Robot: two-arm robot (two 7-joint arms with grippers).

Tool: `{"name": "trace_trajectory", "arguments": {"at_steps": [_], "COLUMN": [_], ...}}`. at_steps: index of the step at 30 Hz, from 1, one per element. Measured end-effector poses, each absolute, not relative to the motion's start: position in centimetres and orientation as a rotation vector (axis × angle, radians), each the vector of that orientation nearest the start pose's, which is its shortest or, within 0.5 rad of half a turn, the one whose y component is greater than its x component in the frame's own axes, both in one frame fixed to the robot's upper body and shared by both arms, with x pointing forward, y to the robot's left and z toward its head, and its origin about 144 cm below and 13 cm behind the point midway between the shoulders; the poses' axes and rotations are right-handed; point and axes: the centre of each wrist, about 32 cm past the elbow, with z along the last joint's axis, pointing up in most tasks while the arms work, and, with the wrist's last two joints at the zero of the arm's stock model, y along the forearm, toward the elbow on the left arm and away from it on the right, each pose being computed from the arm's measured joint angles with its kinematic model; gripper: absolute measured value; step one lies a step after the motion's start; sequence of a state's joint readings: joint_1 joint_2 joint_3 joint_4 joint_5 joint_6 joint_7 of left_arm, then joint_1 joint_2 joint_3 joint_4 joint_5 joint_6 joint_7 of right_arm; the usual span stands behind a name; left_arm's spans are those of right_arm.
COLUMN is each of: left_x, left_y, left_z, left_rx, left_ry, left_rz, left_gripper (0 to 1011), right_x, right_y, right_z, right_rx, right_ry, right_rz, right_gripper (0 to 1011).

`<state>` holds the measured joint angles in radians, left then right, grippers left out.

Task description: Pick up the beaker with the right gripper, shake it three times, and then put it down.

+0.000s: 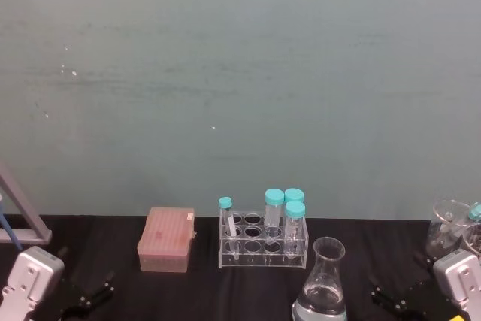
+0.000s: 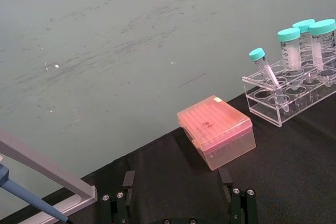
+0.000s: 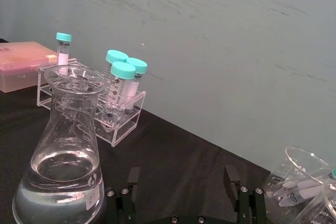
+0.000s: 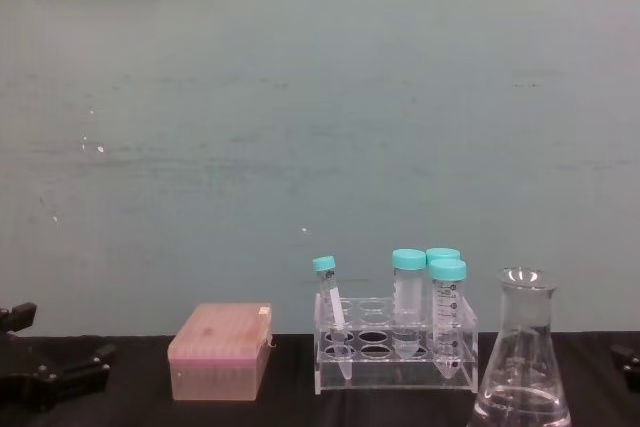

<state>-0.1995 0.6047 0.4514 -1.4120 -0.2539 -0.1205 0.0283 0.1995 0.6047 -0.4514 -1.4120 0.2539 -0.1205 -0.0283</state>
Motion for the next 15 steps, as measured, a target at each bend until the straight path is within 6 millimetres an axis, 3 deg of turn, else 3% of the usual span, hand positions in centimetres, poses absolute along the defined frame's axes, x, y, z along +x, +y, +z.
{"name": "trace_trajectory", "arguments": {"at_steps": [15], "left_x": [48.86], "left_y": [30.97], "left_z": [113.97], "left_rx": [0.305], "left_ry": [-0.285], "left_rz": [1.248], "left_gripper": [1000], "right_x": [48.86], "right_y": [-30.97], "right_z": [113.98], "right_rx": [-0.304], "right_ry": [-0.285], "right_rz": [-1.248], "right_gripper": [1000]}}
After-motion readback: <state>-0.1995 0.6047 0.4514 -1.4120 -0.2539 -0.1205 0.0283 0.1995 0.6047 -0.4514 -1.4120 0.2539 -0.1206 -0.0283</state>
